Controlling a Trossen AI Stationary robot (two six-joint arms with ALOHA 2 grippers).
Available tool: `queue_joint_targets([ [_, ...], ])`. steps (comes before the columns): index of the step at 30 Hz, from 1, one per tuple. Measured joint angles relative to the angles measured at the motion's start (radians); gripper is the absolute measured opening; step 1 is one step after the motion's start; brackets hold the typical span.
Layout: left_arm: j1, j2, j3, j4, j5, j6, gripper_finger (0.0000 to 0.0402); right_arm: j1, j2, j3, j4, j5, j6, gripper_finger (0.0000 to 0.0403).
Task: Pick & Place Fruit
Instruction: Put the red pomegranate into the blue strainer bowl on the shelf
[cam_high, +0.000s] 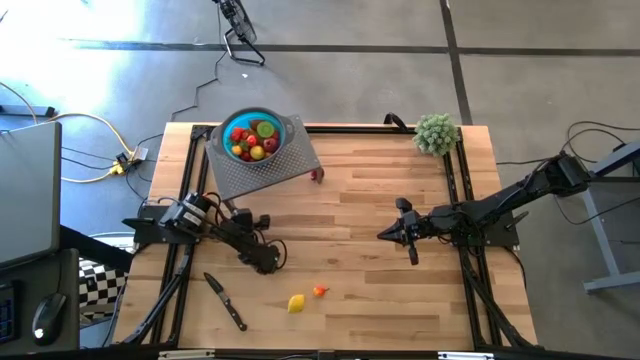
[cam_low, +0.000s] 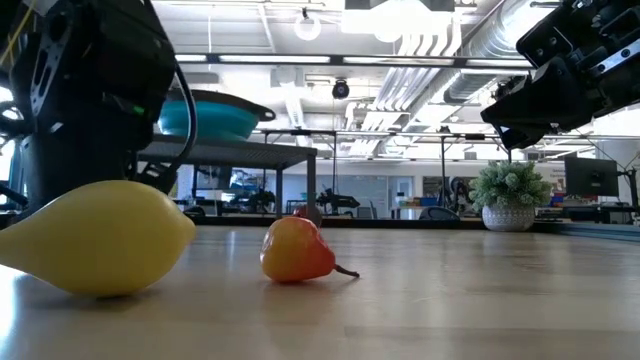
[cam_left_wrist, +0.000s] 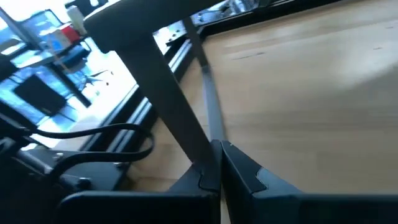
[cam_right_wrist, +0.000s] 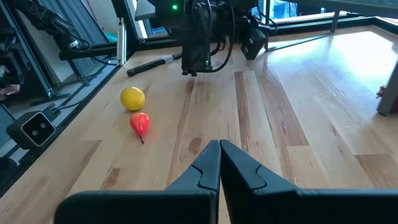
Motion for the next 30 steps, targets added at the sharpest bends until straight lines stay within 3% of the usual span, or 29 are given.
queue_joint_targets([
  [18, -0.001, -0.002, -0.149, -0.001, 0.023, 0.002, 0.0000, 0.000, 0.000, 0.000, 0.002, 0.093, 0.061, 0.0002],
  [30, -0.001, -0.002, -0.152, -0.008, -0.029, -0.023, 0.0000, -0.003, 0.000, 0.000, 0.002, 0.131, 0.062, 0.0002],
])
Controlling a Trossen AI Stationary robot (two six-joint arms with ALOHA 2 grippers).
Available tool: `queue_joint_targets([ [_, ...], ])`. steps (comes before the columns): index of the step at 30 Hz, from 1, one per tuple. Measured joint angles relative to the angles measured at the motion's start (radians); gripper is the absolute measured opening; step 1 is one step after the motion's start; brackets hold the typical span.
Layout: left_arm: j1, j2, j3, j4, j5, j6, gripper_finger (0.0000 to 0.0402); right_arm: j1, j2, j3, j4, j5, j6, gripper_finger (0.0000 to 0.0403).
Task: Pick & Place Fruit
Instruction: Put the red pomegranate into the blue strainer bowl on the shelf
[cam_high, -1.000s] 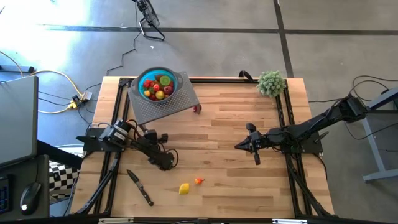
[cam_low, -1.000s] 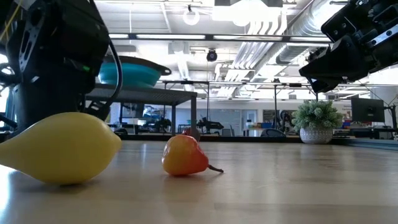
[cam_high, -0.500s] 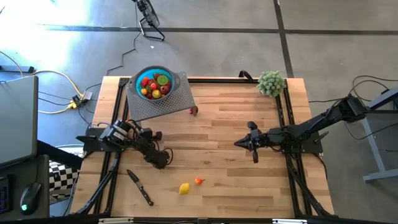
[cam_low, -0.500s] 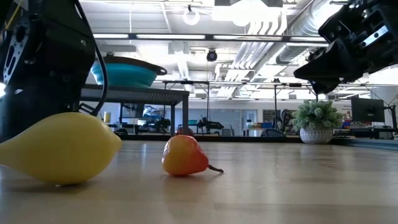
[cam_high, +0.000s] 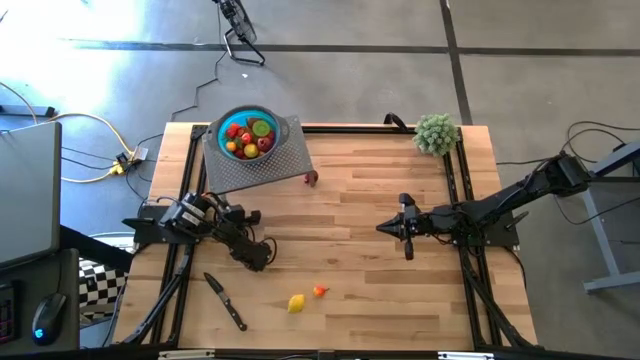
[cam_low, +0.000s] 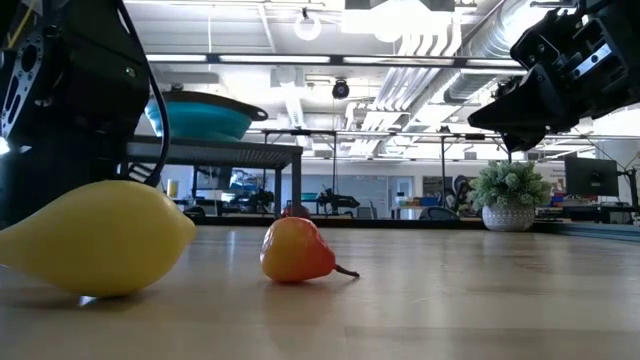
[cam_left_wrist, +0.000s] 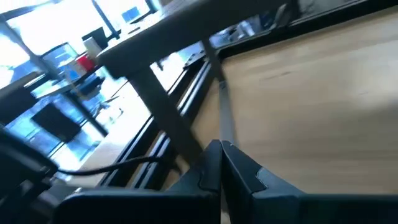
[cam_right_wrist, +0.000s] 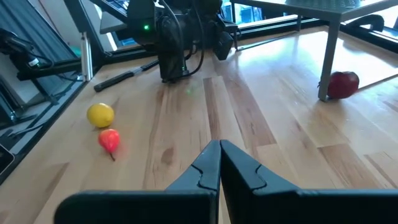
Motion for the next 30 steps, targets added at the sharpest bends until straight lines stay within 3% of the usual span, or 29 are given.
queue_joint_targets([
  [9, 0.002, 0.003, 0.098, 0.021, -0.197, 0.003, 0.0000, 0.000, 0.000, 0.000, 0.000, -0.003, -0.001, 0.0002],
  [15, 0.004, 0.003, 0.121, 0.193, -0.299, 0.040, 0.0000, 0.001, 0.000, 0.000, 0.004, -0.004, -0.001, 0.0002],
  [23, 0.095, 0.003, 0.148, 0.317, -0.452, 0.099, 0.0000, 0.001, 0.000, 0.000, 0.004, -0.008, -0.001, 0.0002],
  [26, 0.140, 0.003, 0.193, 0.390, -0.504, 0.198, 0.0000, 0.001, 0.000, 0.000, 0.004, -0.008, -0.001, 0.0002],
  [30, 0.206, 0.003, 0.247, 0.581, -0.542, 0.454, 0.0000, 0.001, 0.000, 0.000, 0.003, -0.008, -0.002, 0.0002],
])
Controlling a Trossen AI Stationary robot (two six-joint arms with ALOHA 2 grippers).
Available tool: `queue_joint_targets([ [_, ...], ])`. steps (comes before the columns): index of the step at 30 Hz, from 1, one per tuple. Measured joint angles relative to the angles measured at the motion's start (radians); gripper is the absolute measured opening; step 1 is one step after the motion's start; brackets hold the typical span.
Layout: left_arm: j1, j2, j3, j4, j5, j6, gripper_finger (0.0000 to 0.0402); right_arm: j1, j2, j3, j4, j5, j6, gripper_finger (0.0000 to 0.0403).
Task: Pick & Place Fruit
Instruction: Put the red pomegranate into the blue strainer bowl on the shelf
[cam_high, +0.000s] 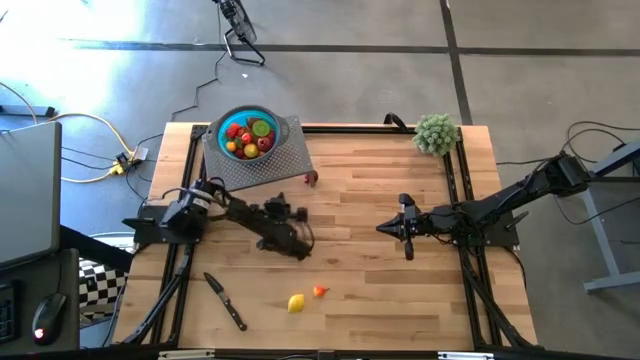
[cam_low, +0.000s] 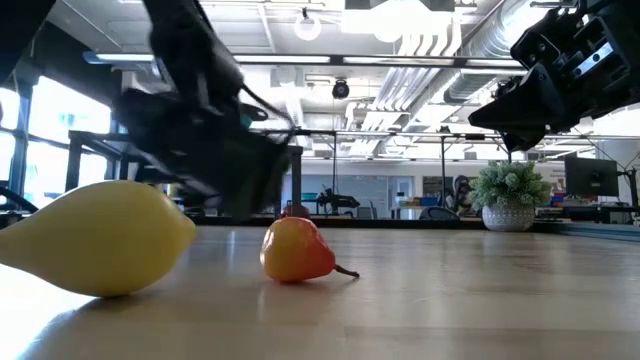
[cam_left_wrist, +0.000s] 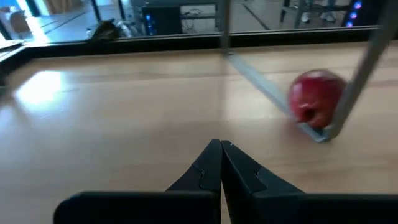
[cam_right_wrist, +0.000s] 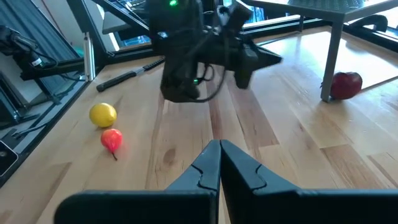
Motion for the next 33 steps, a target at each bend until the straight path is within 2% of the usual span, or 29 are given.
queue_joint_targets([
  [3, 0.049, 0.000, 0.022, 0.138, -0.013, 0.163, 0.0000, 0.000, 0.000, 0.000, -0.001, 0.000, 0.000, 0.0002],
  [7, 0.102, 0.000, 0.029, 0.279, -0.013, 0.247, 0.0000, 0.000, 0.000, 0.000, -0.004, -0.003, 0.000, 0.0002],
  [13, 0.142, 0.000, 0.029, 0.391, -0.063, 0.378, 0.0000, 0.000, 0.000, 0.000, -0.004, -0.003, -0.008, 0.0002],
  [20, 0.165, 0.000, 0.014, 0.510, -0.066, 0.505, 0.0000, 0.000, 0.000, 0.000, -0.004, -0.005, -0.008, 0.0002],
  [28, 0.202, 0.000, 0.005, 0.661, -0.028, 0.626, 0.0000, 0.000, 0.000, 0.000, -0.005, -0.029, -0.020, 0.0002],
  [33, 0.223, 0.000, 0.005, 0.851, 0.020, 0.824, 0.0000, 0.000, 0.000, 0.000, -0.006, -0.029, -0.060, 0.0002],
])
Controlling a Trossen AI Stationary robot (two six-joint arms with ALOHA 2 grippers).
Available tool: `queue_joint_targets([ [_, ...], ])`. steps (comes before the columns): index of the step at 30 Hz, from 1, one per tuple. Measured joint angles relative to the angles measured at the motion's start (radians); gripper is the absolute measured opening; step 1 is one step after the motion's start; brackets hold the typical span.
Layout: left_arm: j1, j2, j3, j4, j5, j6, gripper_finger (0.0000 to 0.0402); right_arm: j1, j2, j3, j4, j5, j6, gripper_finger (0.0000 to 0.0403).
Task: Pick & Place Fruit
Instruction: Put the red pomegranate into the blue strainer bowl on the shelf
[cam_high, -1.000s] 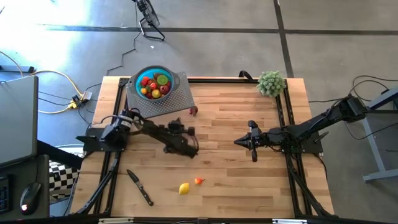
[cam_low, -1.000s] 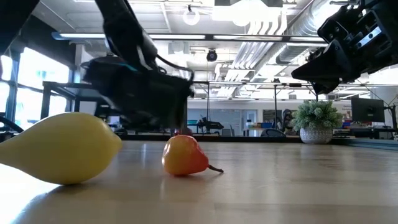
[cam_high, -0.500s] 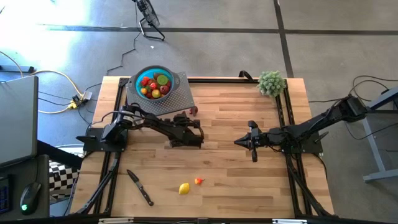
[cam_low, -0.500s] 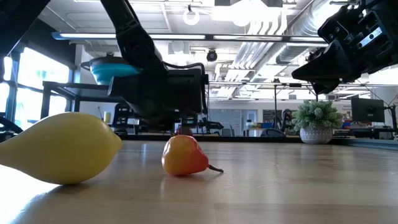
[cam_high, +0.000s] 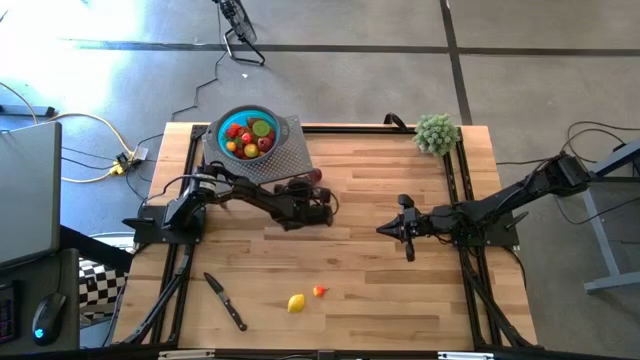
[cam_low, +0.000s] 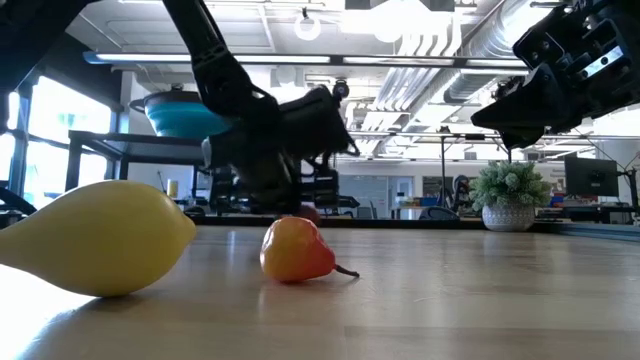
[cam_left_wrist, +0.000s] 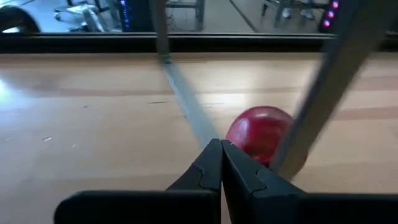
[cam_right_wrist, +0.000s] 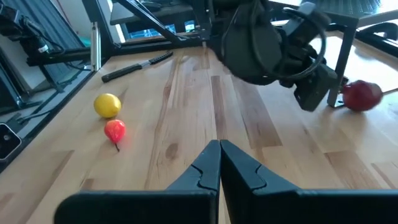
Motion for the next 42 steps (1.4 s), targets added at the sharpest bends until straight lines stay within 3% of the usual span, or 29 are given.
queue_joint_targets([
  [5, 0.007, -0.001, 0.000, 0.095, 0.009, 0.131, 0.0000, 0.000, 0.000, 0.000, -0.016, -0.019, -0.001, 0.0002],
  [19, -0.038, -0.001, 0.011, -0.024, -0.060, 0.102, 0.0000, 0.000, 0.000, 0.000, -0.048, -0.020, 0.000, 0.0003],
  [24, -0.076, -0.002, 0.059, -0.316, -0.079, -0.093, 0.0000, 0.000, 0.000, 0.000, -0.047, -0.019, 0.002, 0.0003],
  [33, -0.250, -0.002, 0.098, -1.054, -0.116, -0.845, 0.0000, 0.000, 0.000, 0.000, -0.046, -0.018, 0.000, 0.0002],
  [36, -0.341, -0.002, 0.098, -1.153, -0.117, -0.964, 0.0000, 0.000, 0.000, 0.000, -0.045, -0.018, -0.014, 0.0002],
  [42, -0.500, -0.002, 0.100, -1.161, -0.118, -1.030, 0.0000, -0.001, 0.000, 0.000, -0.011, 0.009, -0.027, 0.0002],
])
